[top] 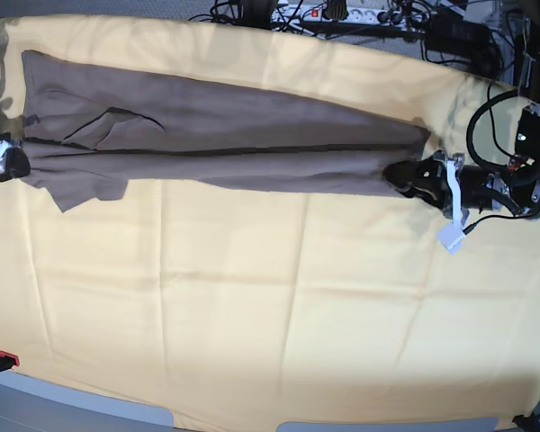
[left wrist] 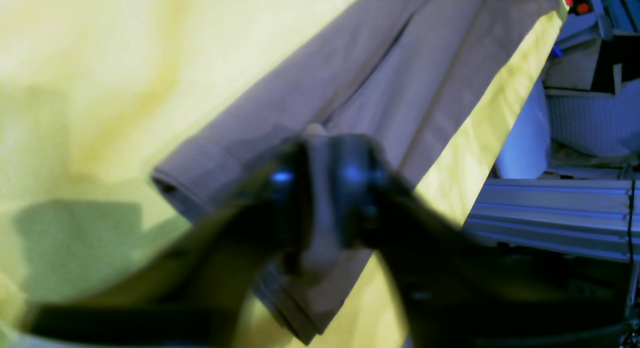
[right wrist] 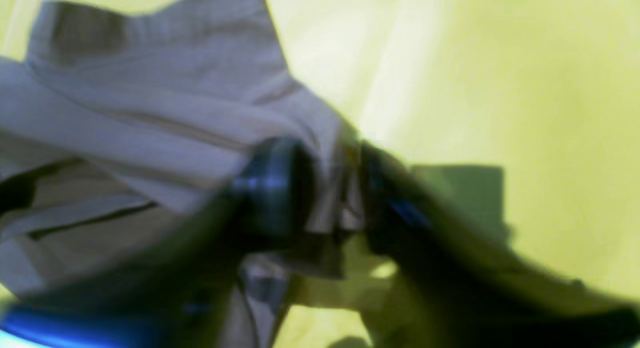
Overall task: Fold the T-shirt properly
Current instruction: 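Release and regrasp the folded edge with both grippers, then fold the folded edge over again toward the arms with both grippers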
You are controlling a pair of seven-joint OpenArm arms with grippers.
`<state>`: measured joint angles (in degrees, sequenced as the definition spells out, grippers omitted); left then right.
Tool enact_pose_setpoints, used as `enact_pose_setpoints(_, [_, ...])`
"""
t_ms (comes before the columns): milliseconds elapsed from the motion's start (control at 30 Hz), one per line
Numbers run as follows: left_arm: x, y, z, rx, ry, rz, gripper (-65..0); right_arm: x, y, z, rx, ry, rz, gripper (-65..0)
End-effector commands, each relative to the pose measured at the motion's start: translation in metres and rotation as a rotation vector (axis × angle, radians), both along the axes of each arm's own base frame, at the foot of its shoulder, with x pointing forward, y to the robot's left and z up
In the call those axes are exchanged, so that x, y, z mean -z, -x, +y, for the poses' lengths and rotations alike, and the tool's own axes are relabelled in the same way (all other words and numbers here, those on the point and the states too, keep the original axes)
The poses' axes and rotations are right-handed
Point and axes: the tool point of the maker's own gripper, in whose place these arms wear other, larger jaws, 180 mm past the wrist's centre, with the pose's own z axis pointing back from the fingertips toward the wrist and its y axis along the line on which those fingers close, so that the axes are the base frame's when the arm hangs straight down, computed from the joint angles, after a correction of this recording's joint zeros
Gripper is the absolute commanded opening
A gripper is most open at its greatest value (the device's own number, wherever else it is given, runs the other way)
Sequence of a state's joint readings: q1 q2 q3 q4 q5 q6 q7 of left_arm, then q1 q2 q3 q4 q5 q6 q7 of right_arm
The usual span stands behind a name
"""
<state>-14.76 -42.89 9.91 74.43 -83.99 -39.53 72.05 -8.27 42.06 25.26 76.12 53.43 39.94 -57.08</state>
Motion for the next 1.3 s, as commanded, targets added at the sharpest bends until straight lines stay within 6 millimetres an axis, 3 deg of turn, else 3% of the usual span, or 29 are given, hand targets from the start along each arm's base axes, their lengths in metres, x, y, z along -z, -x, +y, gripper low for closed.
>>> enact_pose_setpoints(0, [-0.015, -0.009, 0.004, -0.002, 0.007, -0.046, -34.7, -0.02, -0.011, -0.009, -0.004, 0.023, -0.052, -28.3])
enact_pose_setpoints(67, [-0.014, -0.008, 0.004, 0.0, 0.004, -0.043, -31.4, -0.026, -0.018, -0.007, -0.004, 0.012, -0.076, -27.3])
enact_pose_setpoints(333, [-0.009, -0.002, 0.005, 0.007, -0.004, -0.022, -31.4, -0.067, -0.052, 0.011, -0.011, -0.128, -0.237, -27.3])
enact_pose_setpoints(400, [-0.006, 0.0, 0.005, 0.007, -0.003, -0.015, -31.4, -0.069, -0.056, 0.015, -0.01, -0.141, -0.254, -27.3])
enact_pose_setpoints(933, [-0.007, -0.001, 0.005, 0.003, 0.0, -0.019, -31.4, -0.01, -0.062, 0.057, 0.032, -0.151, -0.232, -27.3])
enact_pose_setpoints(1133, [-0.007, -0.001, 0.005, 0.004, -0.001, -0.017, -31.4, 0.017, -0.056, 0.047, 0.096, -0.153, -0.204, -27.3])
enact_pose_setpoints(1267, [-0.007, -0.001, 0.005, 0.004, -0.001, -0.017, -31.4, 0.021, -0.054, 0.051, 0.104, -0.192, -0.191, -27.3])
